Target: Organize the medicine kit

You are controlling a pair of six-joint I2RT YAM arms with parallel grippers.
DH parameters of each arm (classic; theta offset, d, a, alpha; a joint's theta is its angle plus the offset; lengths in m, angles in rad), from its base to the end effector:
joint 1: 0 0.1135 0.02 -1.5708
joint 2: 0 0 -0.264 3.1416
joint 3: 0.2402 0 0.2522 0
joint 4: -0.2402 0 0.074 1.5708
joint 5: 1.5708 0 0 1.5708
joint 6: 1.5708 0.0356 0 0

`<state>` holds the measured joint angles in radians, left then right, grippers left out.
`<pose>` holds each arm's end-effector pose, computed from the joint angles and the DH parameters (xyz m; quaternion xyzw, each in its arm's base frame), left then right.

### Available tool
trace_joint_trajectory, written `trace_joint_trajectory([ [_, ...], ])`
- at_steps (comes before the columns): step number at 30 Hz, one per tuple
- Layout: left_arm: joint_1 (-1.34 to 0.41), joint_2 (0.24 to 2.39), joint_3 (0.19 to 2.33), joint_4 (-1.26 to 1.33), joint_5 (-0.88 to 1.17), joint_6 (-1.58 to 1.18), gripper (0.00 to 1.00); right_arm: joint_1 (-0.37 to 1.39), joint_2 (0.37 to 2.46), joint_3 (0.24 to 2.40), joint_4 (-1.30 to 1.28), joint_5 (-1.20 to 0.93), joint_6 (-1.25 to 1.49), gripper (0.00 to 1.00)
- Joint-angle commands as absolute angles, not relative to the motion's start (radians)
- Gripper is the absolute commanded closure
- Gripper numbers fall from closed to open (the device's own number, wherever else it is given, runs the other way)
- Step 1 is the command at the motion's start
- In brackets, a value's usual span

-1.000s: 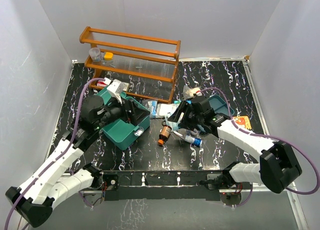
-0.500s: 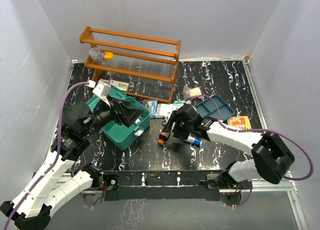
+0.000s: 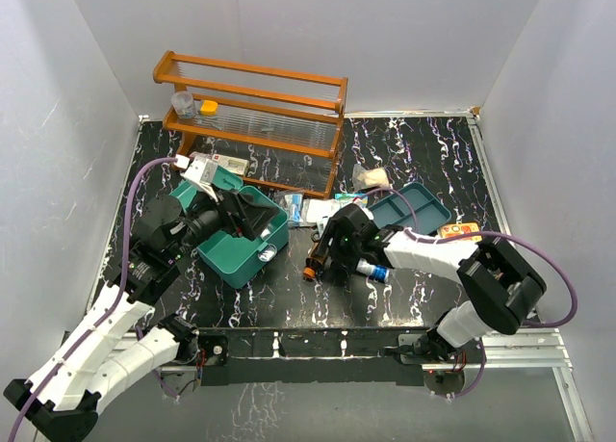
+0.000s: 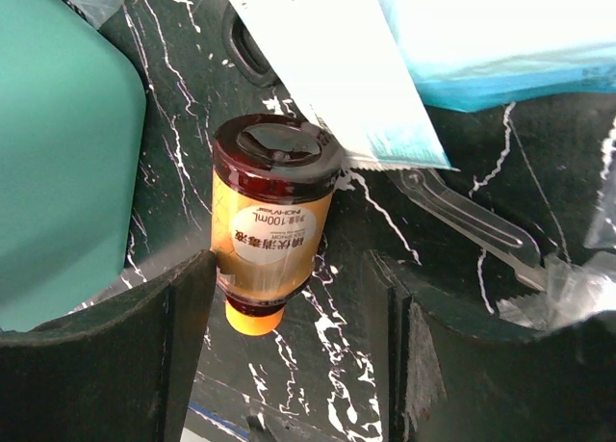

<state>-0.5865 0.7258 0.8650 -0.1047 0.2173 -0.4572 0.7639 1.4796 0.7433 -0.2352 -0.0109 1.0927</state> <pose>0.1336 -0.0980 0.3859 0.1225 0.6842 -0.4217 0.5822 0.2016 0.1937 0.1659 0.1548 0.9428 0.2394 0.1727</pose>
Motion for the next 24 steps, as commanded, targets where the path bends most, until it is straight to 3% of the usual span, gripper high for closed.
trace_joint_trajectory([
  [1,-0.591,0.717,0.861,-0.067,0.195,-0.453,0.14,0.768,1.509,0.79,-0.141,-0.023,1.088,0.41],
  [6,-0.591,0.722,0.861,-0.074,0.187,-0.446,0.14,0.768,1.566,0.819,-0.134,-0.009,1.093,0.43],
  [14,-0.591,0.729,0.846,-0.081,0.178,-0.459,0.14,0.768,1.586,0.837,-0.107,0.0,1.087,0.64],
  [24,-0.591,0.808,0.813,-0.095,0.222,-0.518,0.12,0.767,1.336,0.77,-0.075,0.0,0.983,0.65],
])
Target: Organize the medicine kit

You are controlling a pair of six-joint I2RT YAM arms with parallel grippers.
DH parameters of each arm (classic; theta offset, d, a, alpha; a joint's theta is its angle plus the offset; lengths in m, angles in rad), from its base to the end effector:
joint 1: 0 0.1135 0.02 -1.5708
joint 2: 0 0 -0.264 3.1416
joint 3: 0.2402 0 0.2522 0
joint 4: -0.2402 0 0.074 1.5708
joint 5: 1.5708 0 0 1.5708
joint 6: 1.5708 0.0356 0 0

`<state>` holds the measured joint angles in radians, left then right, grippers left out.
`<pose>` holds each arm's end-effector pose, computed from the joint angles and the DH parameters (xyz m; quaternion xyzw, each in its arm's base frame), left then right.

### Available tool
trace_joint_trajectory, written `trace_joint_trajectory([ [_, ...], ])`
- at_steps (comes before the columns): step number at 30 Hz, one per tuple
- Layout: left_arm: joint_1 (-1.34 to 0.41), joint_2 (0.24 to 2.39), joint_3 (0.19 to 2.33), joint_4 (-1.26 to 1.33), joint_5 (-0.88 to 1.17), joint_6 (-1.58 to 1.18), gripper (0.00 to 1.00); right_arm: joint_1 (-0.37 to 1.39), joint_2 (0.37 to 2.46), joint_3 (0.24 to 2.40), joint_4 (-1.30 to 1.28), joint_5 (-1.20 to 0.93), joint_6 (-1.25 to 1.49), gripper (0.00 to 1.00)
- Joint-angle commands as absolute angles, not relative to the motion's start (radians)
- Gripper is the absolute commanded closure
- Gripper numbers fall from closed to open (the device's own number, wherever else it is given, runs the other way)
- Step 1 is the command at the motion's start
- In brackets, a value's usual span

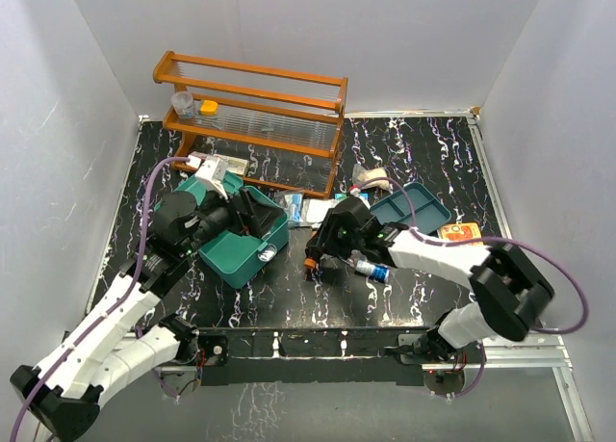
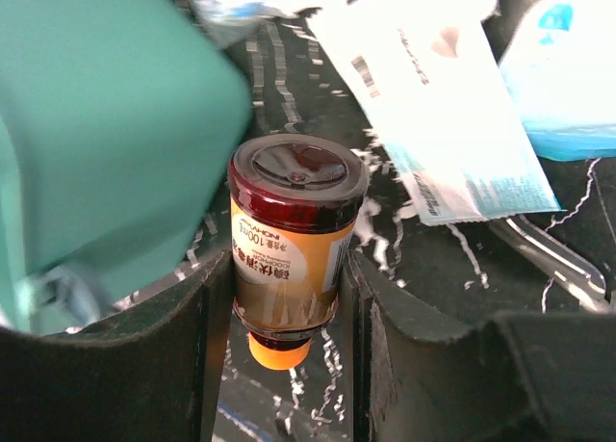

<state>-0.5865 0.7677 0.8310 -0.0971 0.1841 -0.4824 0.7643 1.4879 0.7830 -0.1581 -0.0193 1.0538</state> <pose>0.1460 -0.1049 0.3685 0.1011 0.7116 -0.4094 0.5619 0.2124 0.2045 0.1803 0.1320 0.9287 0.2790 0.2058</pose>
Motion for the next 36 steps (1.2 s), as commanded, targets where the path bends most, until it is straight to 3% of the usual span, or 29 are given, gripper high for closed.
trace_joint_trajectory([
  [1,-0.591,0.823,0.812,-0.096,0.236,-0.529,0.12,0.768,1.305,0.764,-0.063,-0.002,0.975,0.65],
  [8,-0.591,0.888,0.753,-0.012,0.368,-0.628,0.15,0.766,1.133,0.812,-0.002,-0.047,0.941,0.65],
  [16,-0.591,0.97,0.697,0.119,0.521,-0.69,0.18,0.766,1.139,0.848,0.092,-0.17,0.976,0.64],
  [32,-0.585,0.852,0.595,0.247,0.327,-0.953,0.15,0.767,1.19,0.81,0.225,-0.438,0.618,0.64],
  [36,-0.584,0.915,0.629,0.215,0.355,-0.944,0.23,0.766,1.228,0.831,0.236,-0.488,0.6,0.64],
])
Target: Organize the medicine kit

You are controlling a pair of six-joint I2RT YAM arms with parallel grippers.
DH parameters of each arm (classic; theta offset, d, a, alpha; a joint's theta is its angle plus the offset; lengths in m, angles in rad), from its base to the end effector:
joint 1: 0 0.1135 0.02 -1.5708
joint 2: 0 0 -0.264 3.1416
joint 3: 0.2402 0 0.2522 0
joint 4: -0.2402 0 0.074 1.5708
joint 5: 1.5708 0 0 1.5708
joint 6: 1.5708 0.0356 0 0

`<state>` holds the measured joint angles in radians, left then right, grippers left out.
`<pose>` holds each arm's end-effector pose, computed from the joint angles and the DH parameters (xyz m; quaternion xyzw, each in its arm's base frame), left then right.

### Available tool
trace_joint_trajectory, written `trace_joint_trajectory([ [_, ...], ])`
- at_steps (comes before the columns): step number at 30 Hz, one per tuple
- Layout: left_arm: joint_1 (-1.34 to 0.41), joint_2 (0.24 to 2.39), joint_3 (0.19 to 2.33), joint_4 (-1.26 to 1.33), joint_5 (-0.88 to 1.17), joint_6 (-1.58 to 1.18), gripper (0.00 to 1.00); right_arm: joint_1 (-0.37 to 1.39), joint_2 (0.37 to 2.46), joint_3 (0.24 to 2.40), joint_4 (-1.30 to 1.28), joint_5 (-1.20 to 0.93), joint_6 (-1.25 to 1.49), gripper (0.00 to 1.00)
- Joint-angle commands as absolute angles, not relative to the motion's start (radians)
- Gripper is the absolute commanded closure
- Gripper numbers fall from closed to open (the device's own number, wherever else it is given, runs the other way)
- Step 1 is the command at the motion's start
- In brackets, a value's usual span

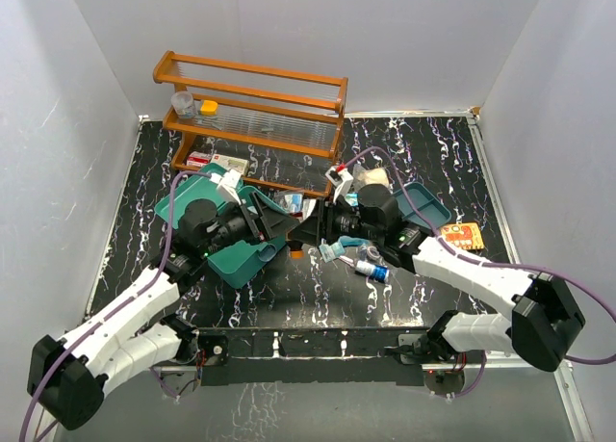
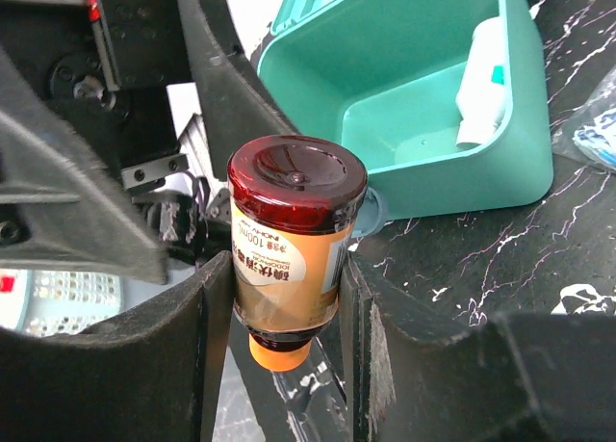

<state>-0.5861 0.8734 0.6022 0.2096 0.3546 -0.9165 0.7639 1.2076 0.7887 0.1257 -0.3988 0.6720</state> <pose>0.1679 -0.1263 0.3014 0.0012 0.7272 -0.5541 0.4050 0.1902 0.2013 0.2846 -0.1541 0.7807 0.5042 0.3355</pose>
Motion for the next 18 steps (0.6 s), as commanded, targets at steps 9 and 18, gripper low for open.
trace_joint_trajectory([
  [9,-0.584,0.957,0.638,0.131,0.374,-0.882,0.4,0.766,1.266,0.847,0.242,-0.513,0.601,0.64],
  [18,-0.585,0.922,0.652,0.073,0.283,-0.87,0.57,0.766,1.286,0.867,0.202,-0.522,0.607,0.44],
])
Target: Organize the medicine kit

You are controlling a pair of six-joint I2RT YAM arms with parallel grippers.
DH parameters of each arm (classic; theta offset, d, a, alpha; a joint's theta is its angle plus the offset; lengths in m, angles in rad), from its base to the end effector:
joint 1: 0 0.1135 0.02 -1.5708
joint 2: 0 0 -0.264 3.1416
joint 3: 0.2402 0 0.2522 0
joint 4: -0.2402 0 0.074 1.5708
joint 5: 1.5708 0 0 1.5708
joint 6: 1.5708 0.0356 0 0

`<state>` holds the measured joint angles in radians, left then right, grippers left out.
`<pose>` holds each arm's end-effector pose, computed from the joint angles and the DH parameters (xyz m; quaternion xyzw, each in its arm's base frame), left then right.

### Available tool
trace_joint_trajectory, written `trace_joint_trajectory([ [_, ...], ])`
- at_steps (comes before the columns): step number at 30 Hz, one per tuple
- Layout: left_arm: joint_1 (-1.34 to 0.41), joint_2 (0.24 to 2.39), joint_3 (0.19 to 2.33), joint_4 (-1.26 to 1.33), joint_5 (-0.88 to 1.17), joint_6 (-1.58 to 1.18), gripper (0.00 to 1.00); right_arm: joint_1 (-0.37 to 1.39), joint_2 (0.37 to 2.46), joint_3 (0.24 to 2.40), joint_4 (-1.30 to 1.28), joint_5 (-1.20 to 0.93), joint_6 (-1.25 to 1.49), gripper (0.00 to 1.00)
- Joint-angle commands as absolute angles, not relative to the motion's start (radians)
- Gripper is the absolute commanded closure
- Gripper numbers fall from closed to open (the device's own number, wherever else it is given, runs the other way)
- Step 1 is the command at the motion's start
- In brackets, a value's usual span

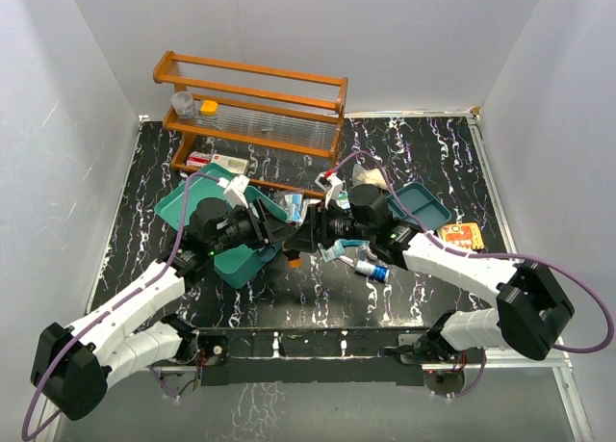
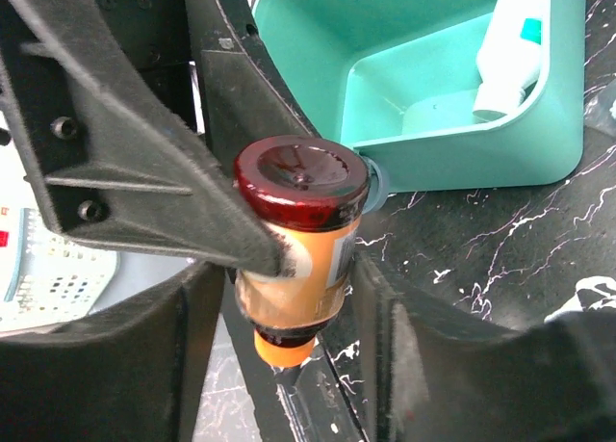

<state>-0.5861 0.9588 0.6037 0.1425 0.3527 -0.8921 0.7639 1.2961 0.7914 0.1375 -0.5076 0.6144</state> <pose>0.1797 -0.1341 0.2780 -0.0078 0.7739 -0.5174 0.3650 0.1974 0.2130 0.2639 -0.2013 0.7851 0.5082 0.2913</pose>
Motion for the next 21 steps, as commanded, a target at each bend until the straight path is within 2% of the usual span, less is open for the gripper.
trace_joint_trajectory([
  [1,-0.585,0.918,0.668,0.04,0.247,-0.87,0.57,0.766,1.282,0.869,0.186,-0.507,0.607,0.4],
  [4,-0.582,0.895,0.716,-0.078,0.133,-0.863,0.57,0.766,1.249,0.858,0.151,-0.445,0.606,0.28],
  [7,-0.566,0.87,0.768,-0.174,0.049,-0.848,0.57,0.766,1.172,0.835,0.139,-0.378,0.607,0.23],
  [11,-0.529,0.857,0.833,-0.251,-0.001,-0.853,0.58,0.767,1.117,0.834,0.123,-0.341,0.617,0.22],
  [15,-0.503,0.865,0.88,-0.372,-0.161,-0.886,0.57,0.766,1.106,0.836,0.126,-0.322,0.65,0.22],
  [18,-0.498,0.88,0.855,-0.439,-0.323,-0.914,0.56,0.766,1.102,0.822,0.142,-0.322,0.681,0.23],
  [21,-0.49,0.893,0.8,-0.412,-0.382,-0.938,0.56,0.767,1.089,0.799,0.153,-0.321,0.72,0.23],
])
